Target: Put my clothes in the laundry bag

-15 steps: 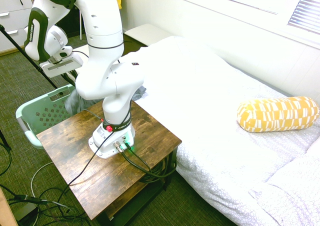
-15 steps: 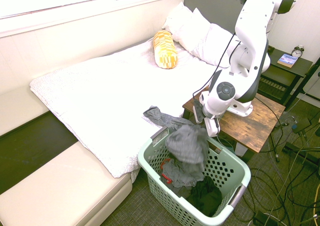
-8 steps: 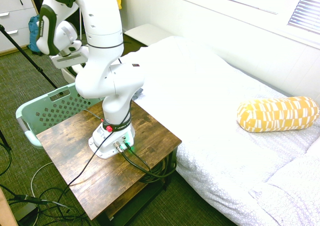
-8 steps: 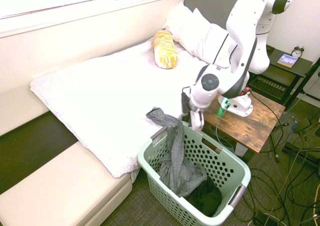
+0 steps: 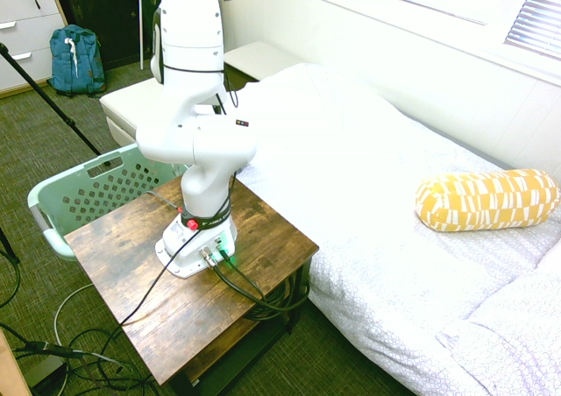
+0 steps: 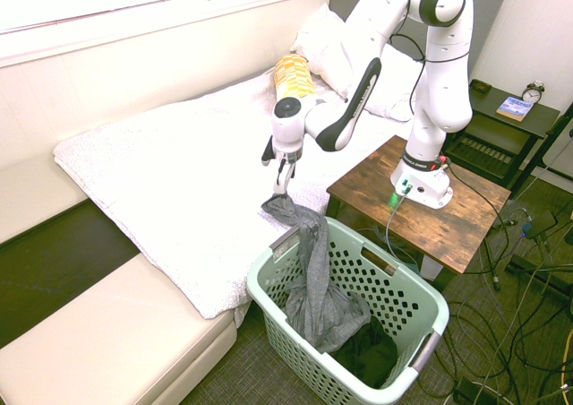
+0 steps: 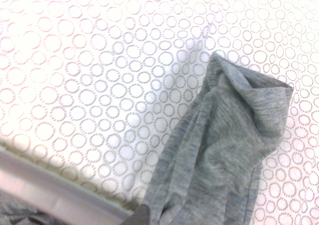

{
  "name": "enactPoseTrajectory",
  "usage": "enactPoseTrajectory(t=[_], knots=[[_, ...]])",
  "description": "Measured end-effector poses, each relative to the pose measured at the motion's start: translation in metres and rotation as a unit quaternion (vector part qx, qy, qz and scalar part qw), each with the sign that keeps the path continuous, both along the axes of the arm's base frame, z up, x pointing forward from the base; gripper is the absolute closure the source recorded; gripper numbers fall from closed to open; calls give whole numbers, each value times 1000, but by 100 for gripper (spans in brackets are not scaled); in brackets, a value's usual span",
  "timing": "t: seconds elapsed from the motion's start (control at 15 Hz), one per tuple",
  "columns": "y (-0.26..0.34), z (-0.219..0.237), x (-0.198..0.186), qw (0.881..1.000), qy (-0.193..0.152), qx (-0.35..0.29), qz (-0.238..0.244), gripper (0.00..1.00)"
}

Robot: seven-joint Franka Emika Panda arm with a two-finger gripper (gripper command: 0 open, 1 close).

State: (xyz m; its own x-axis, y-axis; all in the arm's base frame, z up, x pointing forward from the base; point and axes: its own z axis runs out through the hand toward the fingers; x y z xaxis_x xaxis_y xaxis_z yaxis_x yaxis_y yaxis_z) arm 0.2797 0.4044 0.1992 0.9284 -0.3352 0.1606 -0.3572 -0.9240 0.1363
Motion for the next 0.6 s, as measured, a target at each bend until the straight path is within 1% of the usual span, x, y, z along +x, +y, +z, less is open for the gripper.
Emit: enactPoseTrajectory(t=[0.2,0.4,0.6], knots=[[-19,-28,34,1000,18,11,-1,0],[-35,-65,63,999,31,16,18,0],[-34,-101,77,997,65,22,30,0]])
